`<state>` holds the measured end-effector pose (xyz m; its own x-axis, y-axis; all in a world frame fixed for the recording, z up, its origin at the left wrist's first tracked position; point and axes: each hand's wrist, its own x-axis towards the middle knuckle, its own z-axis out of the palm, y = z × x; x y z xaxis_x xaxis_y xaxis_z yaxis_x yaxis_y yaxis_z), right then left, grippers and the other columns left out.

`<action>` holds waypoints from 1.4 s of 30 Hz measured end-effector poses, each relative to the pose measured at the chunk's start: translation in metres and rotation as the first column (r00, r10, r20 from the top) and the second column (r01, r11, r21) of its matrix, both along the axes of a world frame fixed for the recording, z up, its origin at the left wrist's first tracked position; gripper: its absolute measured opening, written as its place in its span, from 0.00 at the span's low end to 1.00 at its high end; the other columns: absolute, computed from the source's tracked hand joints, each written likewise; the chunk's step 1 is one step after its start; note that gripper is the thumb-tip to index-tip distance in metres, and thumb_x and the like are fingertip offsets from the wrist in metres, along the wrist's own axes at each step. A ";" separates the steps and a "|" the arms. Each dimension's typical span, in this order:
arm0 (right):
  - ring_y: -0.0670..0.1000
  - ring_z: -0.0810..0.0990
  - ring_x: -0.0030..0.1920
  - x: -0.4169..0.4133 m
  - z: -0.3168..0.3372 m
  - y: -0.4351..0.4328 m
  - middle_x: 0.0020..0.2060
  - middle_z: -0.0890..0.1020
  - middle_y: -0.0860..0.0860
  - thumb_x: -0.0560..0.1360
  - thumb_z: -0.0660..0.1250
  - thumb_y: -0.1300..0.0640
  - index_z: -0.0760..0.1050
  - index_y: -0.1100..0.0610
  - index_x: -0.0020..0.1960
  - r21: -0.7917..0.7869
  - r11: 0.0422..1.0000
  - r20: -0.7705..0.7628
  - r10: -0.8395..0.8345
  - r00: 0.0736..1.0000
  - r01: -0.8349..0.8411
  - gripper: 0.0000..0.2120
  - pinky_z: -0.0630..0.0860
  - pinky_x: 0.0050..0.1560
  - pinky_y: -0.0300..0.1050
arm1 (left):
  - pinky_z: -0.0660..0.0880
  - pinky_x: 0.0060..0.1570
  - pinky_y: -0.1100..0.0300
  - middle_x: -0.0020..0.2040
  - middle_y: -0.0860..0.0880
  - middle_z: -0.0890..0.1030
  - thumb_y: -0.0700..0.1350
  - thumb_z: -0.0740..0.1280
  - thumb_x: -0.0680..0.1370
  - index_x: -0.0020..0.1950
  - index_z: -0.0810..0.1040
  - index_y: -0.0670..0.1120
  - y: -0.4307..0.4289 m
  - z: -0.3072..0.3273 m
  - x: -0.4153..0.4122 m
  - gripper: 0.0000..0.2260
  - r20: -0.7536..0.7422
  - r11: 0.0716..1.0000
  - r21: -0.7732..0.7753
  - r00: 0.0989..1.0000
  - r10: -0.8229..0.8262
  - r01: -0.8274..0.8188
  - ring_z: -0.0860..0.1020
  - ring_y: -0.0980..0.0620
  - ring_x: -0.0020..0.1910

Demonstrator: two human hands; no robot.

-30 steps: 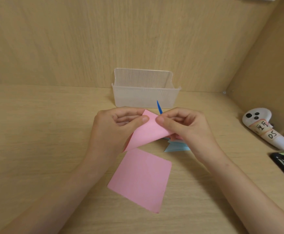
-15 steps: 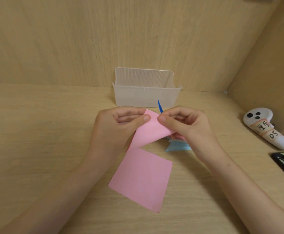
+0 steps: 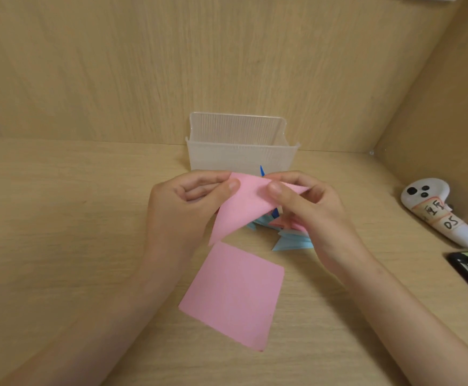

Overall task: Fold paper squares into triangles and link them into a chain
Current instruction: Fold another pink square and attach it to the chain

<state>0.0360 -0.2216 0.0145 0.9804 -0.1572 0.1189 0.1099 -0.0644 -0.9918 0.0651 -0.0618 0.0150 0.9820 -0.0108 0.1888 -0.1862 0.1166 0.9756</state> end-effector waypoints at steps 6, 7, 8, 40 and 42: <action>0.42 0.75 0.33 0.002 -0.010 0.007 0.36 0.82 0.46 0.67 0.71 0.55 0.81 0.54 0.45 0.058 0.992 0.022 0.114 0.993 -0.115 0.08 0.67 0.30 0.36 | 0.77 0.35 0.68 0.34 0.54 0.85 0.37 0.72 0.71 0.42 0.82 0.46 -0.001 0.002 -0.003 0.05 -0.074 0.990 -0.142 0.997 -0.021 0.010 0.82 0.60 0.34; 0.42 0.75 0.33 0.003 -0.012 0.008 0.36 0.83 0.47 0.67 0.71 0.56 0.82 0.55 0.45 0.085 0.990 0.026 0.113 0.993 -0.114 0.08 0.66 0.30 0.36 | 0.78 0.36 0.68 0.35 0.54 0.85 0.37 0.72 0.71 0.42 0.82 0.46 -0.001 0.002 -0.004 0.04 -0.086 0.988 -0.155 0.996 -0.030 0.017 0.82 0.59 0.34; 0.43 0.75 0.34 0.003 -0.012 0.008 0.37 0.83 0.48 0.67 0.71 0.56 0.82 0.55 0.46 0.105 0.988 0.026 0.111 0.994 -0.113 0.08 0.66 0.30 0.36 | 0.79 0.37 0.67 0.36 0.53 0.85 0.37 0.72 0.71 0.42 0.82 0.46 -0.002 0.001 -0.004 0.04 -0.097 0.986 -0.167 0.995 -0.036 0.020 0.82 0.59 0.35; 0.47 0.67 0.29 0.001 -0.007 0.007 0.27 0.79 0.47 0.67 0.72 0.58 0.81 0.54 0.32 0.064 0.998 -0.001 0.019 1.000 -0.019 0.05 0.66 0.31 0.35 | 0.80 0.40 0.62 0.41 0.49 0.86 0.37 0.72 0.71 0.45 0.83 0.43 0.000 -0.006 0.002 0.04 -0.122 0.986 -0.061 0.979 -0.165 0.158 0.83 0.55 0.40; 0.44 0.67 0.27 0.000 -0.007 0.008 0.25 0.78 0.45 0.69 0.71 0.61 0.80 0.57 0.34 0.029 0.999 0.008 0.038 0.999 -0.038 0.06 0.65 0.30 0.34 | 0.79 0.42 0.62 0.38 0.51 0.85 0.36 0.73 0.70 0.41 0.83 0.44 0.000 -0.007 0.002 0.04 -0.067 0.988 -0.002 0.985 -0.156 0.156 0.83 0.57 0.38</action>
<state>0.0360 -0.2137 0.0078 0.9849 -0.1232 0.1219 0.1189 -0.0311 -0.9924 0.0670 -0.0622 0.0080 0.9786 -0.1653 0.1225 -0.1003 0.1364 0.9856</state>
